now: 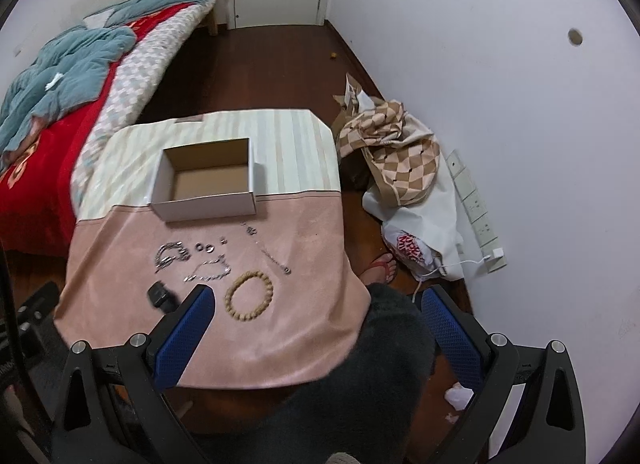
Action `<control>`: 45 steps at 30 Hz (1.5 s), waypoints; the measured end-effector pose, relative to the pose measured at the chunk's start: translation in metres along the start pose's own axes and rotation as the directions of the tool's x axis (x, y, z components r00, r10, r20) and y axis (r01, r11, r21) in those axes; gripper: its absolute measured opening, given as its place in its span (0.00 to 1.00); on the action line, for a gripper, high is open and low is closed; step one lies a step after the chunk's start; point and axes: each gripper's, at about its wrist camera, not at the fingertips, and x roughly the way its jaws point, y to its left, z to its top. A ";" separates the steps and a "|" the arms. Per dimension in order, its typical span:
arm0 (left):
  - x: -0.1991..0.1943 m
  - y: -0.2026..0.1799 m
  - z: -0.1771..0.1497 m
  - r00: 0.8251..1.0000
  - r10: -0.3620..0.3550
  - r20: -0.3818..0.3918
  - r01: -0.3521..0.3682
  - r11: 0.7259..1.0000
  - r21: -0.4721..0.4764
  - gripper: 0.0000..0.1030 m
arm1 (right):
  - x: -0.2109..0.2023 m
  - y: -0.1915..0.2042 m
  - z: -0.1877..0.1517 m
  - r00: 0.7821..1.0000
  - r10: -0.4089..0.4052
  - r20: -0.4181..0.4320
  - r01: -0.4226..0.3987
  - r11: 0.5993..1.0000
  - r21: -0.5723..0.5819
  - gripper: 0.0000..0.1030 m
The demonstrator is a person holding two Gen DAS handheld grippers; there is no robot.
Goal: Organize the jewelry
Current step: 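Grasp the black smartwatch with the left tool while the right tool grasps the wooden bead bracelet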
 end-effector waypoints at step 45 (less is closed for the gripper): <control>0.211 -0.052 -0.032 0.957 -0.056 -0.284 0.066 0.998 0.024 0.29 | 0.241 0.048 -0.064 0.949 0.112 -0.293 -0.110 0.994 0.021 0.53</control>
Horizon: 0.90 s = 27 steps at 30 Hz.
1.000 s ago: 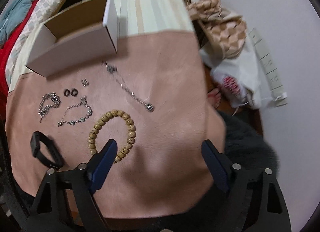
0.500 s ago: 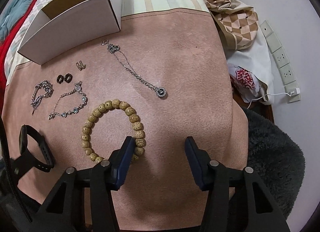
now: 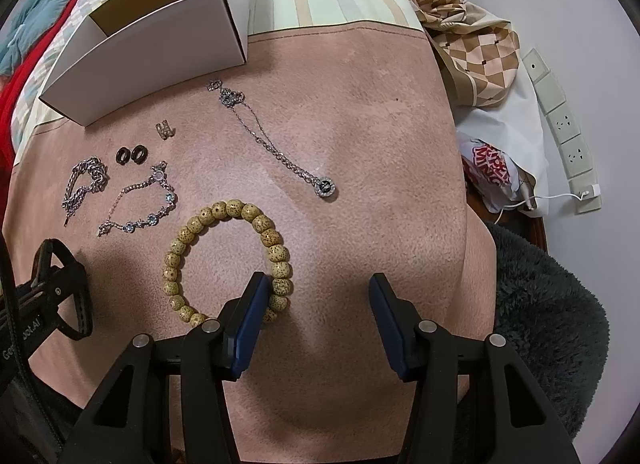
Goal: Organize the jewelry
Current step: 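Grasp the black smartwatch with the left tool while the right tool grasps the wooden bead bracelet, then carry the watch and bead bracelet into the white box and open both tools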
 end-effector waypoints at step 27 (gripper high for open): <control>-0.083 -0.008 0.040 0.984 -0.091 0.150 0.071 0.989 0.131 0.28 | -0.085 0.026 0.028 0.959 0.252 0.131 -0.248 0.968 -0.044 0.09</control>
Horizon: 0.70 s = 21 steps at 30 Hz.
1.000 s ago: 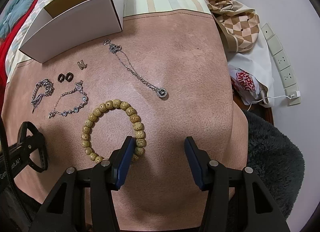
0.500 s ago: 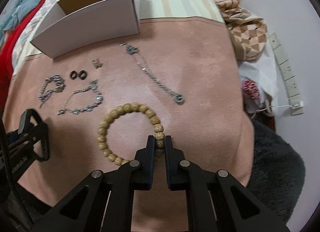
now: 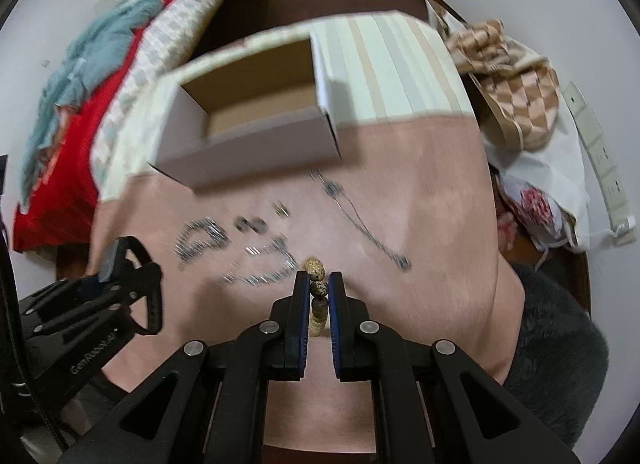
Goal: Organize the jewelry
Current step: 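Carry the watch and bead bracelet into the white box and open both tools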
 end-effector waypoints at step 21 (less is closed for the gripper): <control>0.047 0.023 0.162 0.988 -0.148 -0.050 0.148 0.989 0.009 0.28 | 0.006 0.035 0.173 0.990 0.129 0.047 -0.124 0.986 -0.112 0.09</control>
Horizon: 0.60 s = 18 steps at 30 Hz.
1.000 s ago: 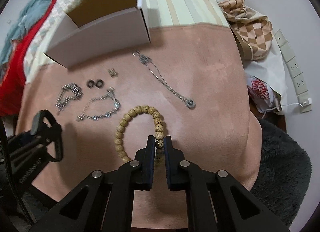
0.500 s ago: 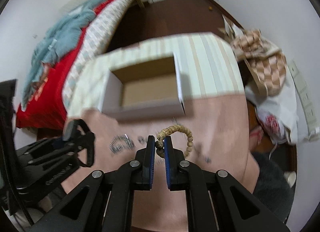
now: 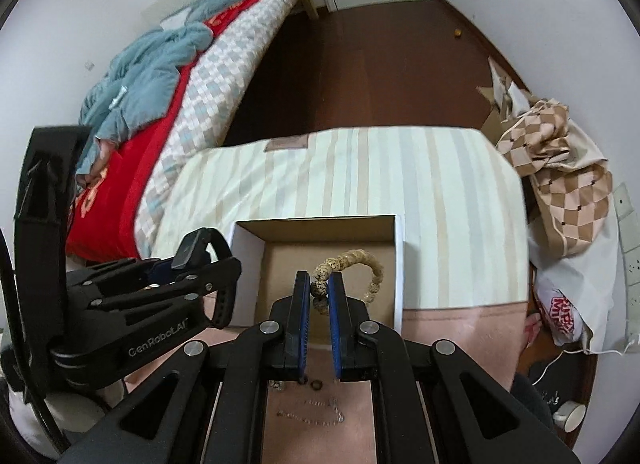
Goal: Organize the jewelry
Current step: 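Carry the watch and bead bracelet into the white box and open both tools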
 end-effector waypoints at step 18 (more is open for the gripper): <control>-0.014 0.007 0.014 0.999 0.035 0.009 -0.035 0.999 -0.026 0.76 | 0.038 -0.024 0.001 0.990 0.000 -0.139 0.006 0.999 0.041 0.43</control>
